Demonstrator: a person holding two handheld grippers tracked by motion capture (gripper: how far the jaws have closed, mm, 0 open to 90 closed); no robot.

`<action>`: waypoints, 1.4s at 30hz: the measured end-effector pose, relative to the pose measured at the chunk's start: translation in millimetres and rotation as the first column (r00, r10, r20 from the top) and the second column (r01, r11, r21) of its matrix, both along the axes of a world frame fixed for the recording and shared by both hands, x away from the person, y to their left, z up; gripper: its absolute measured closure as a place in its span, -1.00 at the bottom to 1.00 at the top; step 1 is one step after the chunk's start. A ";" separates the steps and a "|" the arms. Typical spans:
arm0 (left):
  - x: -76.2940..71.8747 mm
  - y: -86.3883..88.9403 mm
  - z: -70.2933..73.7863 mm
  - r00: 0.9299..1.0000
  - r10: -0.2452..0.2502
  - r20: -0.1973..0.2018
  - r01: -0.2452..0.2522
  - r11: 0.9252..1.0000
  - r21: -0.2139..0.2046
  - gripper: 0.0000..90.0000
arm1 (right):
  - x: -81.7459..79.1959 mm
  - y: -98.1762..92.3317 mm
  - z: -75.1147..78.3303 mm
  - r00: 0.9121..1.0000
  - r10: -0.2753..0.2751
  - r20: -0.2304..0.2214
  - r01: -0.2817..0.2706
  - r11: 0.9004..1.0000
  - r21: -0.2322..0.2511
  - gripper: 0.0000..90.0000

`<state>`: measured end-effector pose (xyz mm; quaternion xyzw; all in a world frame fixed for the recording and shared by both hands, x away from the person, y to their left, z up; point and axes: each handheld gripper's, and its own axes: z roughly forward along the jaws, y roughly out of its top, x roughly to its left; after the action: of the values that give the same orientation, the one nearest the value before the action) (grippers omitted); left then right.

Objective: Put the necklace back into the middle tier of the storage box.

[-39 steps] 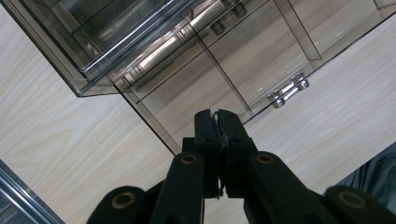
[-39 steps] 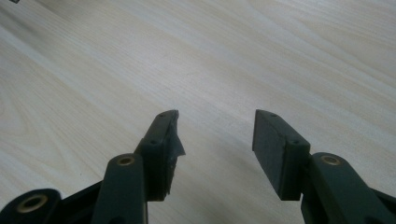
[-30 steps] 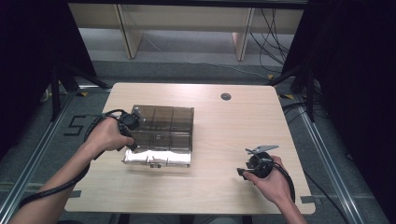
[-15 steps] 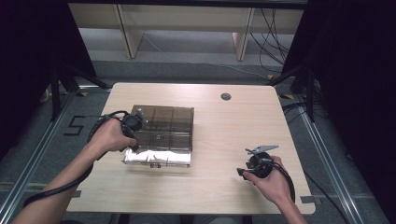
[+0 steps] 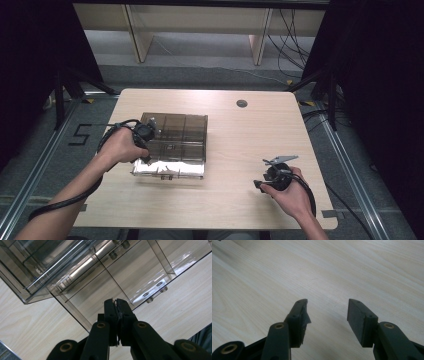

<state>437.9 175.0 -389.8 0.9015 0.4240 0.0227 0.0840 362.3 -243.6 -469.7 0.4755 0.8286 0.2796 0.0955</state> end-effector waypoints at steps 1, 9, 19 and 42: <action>0.2 0.0 -0.2 1.000 -0.002 -0.004 0.002 1.000 0.003 0.93 | 0.0 0.0 0.0 1.000 0.000 0.000 0.000 1.000 0.000 0.13; 0.8 0.4 -5.2 1.000 0.008 -0.004 -0.008 1.000 0.005 0.93 | 0.2 -0.7 -0.3 1.000 0.014 -0.002 -0.014 1.000 -0.008 0.13; 3.7 1.4 -11.3 1.000 0.007 -0.023 -0.007 1.000 0.015 0.93 | 0.1 0.3 -1.7 1.000 -0.001 0.006 0.001 1.000 0.008 0.13; 8.2 2.7 -23.8 1.000 0.011 -0.020 -0.010 0.999 0.039 0.93 | 0.1 -0.1 -0.8 1.000 0.010 -0.004 -0.010 1.000 -0.006 0.13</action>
<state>446.1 177.7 -413.6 0.9009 0.4291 0.0222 0.0620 362.3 -243.7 -470.5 0.4714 0.8320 0.2769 0.0938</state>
